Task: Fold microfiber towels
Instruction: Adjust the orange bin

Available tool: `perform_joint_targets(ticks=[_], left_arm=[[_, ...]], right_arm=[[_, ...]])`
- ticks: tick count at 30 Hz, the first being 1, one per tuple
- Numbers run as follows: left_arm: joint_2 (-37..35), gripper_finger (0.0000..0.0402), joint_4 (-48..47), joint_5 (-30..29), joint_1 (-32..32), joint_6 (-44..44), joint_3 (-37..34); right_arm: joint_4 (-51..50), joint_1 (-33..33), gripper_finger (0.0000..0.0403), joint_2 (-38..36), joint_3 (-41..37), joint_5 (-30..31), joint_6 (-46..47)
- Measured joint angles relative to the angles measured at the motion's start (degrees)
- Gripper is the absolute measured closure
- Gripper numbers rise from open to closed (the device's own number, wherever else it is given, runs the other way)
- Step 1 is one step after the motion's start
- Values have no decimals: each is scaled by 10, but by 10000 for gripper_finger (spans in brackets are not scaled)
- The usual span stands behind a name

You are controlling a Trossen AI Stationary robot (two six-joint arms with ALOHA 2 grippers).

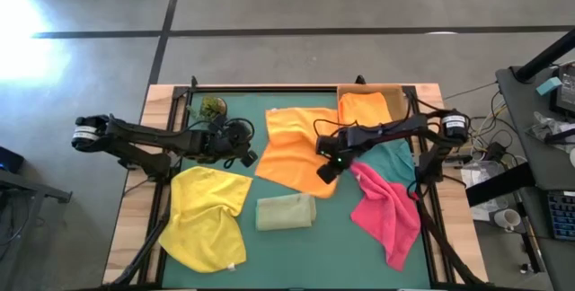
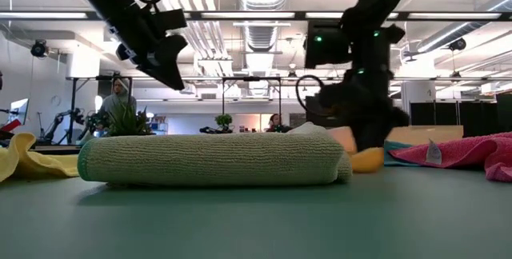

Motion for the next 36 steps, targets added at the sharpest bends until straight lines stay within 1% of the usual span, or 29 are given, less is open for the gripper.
perform_joint_targets(ticks=[4, 8, 14, 19, 22, 25, 28, 31, 33, 36], left_arm=[[0, 306, -21, 1, 0, 2, -1], [0, 306, -30, 1, 0, 29, -1], [0, 306, -31, 2, 0, 42, -1], [0, 306, -32, 9, 0, 46, -1], [0, 306, -32, 18, 0, 67, -1], [0, 306, -32, 18, 0, 74, -1], [0, 306, -32, 19, 0, 75, -1], [0, 306, -31, 34, 0, 75, 0], [0, 306, -32, 47, 0, 75, 0], [0, 306, -32, 49, 0, 75, 0]], right_arm=[[-58, 38, 369, 0, 1, 3, 35], [-99, 81, 369, -2, 0, 1, 82], [-172, 152, 369, -1, -2, -8, 155], [-206, 219, 369, -1, -2, -42, 215], [-217, 265, 369, -1, -2, -74, 253], [-212, 315, 369, -6, -2, -105, 293], [-190, 364, 369, -27, -2, -113, 354], [-151, 401, 369, -63, -2, -103, 423], [-133, 416, 369, -90, -1, -69, 463], [-115, 420, 369, -133, -1, 13, 501]])
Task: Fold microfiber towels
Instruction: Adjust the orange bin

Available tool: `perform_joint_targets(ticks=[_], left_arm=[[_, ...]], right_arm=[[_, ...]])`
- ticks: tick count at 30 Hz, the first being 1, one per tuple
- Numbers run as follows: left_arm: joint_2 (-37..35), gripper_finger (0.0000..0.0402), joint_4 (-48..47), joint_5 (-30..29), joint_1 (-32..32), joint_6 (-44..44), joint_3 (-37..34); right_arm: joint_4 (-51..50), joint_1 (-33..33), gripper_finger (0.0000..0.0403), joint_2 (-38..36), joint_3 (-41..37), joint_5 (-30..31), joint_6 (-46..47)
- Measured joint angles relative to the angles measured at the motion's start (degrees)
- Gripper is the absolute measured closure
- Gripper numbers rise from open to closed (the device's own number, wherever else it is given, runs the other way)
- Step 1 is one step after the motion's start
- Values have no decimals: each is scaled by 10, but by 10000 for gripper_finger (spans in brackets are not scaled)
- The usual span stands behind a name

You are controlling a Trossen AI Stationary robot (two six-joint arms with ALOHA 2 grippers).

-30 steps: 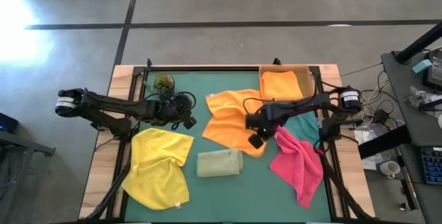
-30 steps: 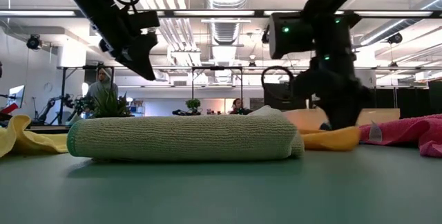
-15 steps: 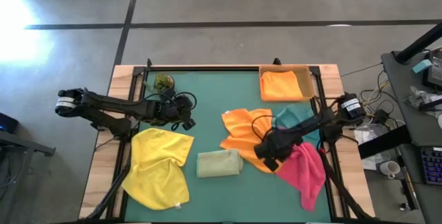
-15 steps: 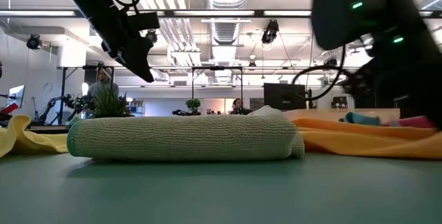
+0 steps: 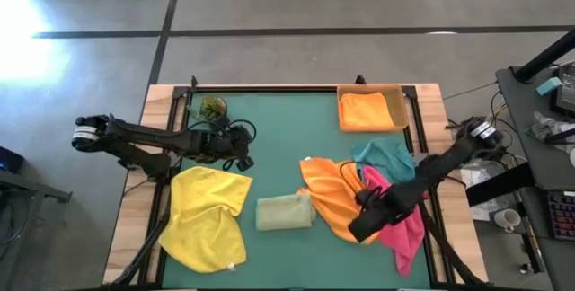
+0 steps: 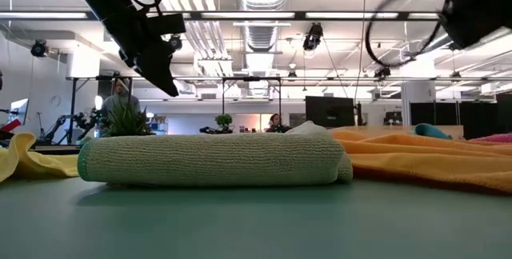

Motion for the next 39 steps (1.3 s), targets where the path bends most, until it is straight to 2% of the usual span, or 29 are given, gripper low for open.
perform_joint_targets(ticks=[5, 9, 11, 13, 19, 25, 28, 34, 39], left_arm=[[0, 306, 1, 2, 0, 25, 0], [0, 306, 1, 19, 0, 27, 0], [0, 306, 1, 32, 0, 27, 0], [0, 306, 1, 41, 0, 28, 0], [0, 306, 3, 47, 0, 28, 0], [0, 306, 15, 50, 13, 25, 0], [0, 306, 36, 71, 29, 24, 1], [0, 306, 81, 82, 76, 25, 1], [0, 306, 102, 82, 119, 25, 1]], right_arm=[[4, -17, 369, -73, 0, 159, 9], [5, -55, 369, -126, 0, 301, -17], [5, -87, 369, -150, 0, 346, -54], [5, -130, 369, -172, 0, 360, -100], [9, -281, 369, -207, 1, 344, -242], [45, -445, 369, -206, 1, 264, -398], [77, -531, 369, -190, 0, 205, -476], [127, -684, 369, -134, 0, 128, -579], [169, -761, 369, -66, 0, 59, -618]])
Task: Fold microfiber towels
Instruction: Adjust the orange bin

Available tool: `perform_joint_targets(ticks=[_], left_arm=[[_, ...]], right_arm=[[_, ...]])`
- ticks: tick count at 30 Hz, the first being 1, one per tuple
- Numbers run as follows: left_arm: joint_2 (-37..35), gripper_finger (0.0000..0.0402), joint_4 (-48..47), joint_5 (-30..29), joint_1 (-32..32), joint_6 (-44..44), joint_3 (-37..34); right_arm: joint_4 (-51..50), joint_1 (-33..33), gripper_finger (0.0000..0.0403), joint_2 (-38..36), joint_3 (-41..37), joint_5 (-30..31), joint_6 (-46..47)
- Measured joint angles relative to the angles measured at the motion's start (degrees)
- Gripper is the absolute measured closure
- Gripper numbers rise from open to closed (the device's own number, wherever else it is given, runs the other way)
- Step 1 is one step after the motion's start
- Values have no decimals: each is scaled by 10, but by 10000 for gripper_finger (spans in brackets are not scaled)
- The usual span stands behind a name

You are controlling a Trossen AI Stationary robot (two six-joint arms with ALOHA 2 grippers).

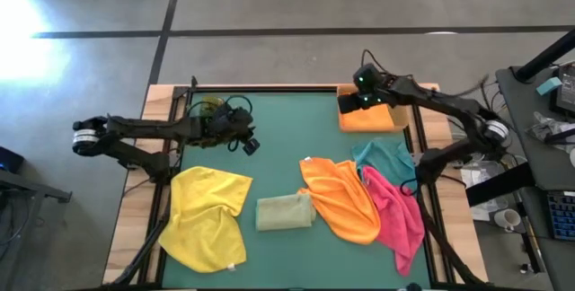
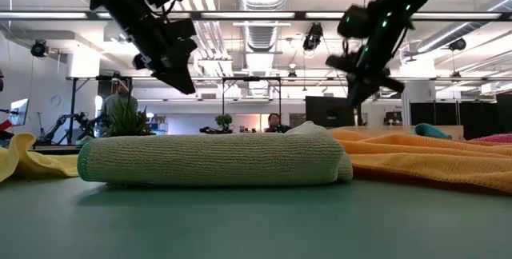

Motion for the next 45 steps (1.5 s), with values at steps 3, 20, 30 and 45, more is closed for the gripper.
perform_joint_targets(ticks=[3, 20, 30, 45], left_arm=[[0, 306, 8, 0, 22, 0, 0], [0, 306, 9, -1, 57, -1, 0], [0, 306, 9, -1, 57, -1, 0], [0, 306, 8, 1, 57, -1, 0]], right_arm=[[21, -16, 369, 50, 3, -25, -18], [19, -17, 369, 258, 151, -63, -37], [-5, 28, 369, 373, 315, -81, -47], [-116, 103, 369, 567, 607, -110, -97]])
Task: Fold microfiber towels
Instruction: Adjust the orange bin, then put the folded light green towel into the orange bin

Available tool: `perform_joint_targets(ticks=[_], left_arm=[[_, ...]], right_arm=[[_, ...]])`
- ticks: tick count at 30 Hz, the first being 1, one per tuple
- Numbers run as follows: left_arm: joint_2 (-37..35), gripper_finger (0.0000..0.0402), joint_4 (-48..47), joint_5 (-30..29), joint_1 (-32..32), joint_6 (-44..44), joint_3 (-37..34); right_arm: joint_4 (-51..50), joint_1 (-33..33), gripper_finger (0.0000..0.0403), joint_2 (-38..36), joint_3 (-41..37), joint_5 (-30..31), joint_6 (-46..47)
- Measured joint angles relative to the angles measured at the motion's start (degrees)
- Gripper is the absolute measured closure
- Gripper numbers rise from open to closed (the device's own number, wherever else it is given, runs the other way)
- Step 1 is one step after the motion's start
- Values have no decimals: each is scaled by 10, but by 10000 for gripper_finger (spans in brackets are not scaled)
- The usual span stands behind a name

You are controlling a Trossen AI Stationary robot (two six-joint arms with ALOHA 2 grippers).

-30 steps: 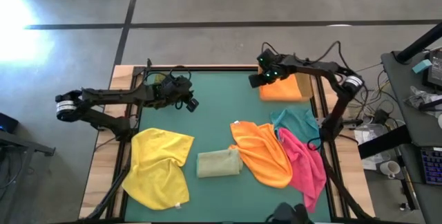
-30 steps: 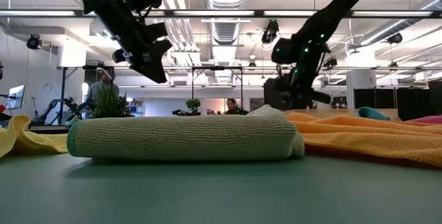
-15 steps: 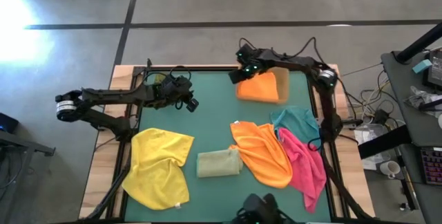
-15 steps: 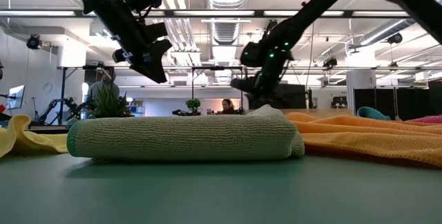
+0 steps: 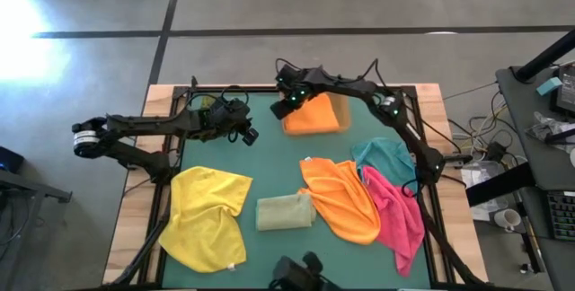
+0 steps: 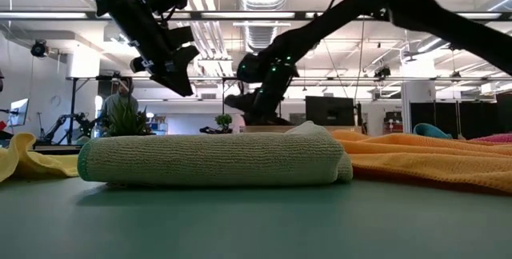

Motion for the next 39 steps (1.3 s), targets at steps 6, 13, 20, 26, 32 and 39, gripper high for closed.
perform_joint_targets(ticks=[6, 13, 20, 26, 32, 39], left_arm=[[0, 306, 0, 2, 0, 0, 0], [0, 306, 0, 2, 0, 0, 0], [0, 306, 0, 2, 0, 0, 0], [-2, 306, -9, 32, -1, 1, 0], [-15, 306, -21, 108, -13, 0, -1], [-32, 306, -19, 127, -92, 0, -1]], right_arm=[[-25, 0, 369, 46, 83, 2, 11], [-36, -1, 369, 53, 132, -7, 5], [-108, -9, 369, 33, 163, 25, -42], [-220, -12, 369, -24, 163, 36, -148], [-291, 7, 369, -109, 132, 44, -208], [-243, 62, 369, -252, -33, 43, -197]])
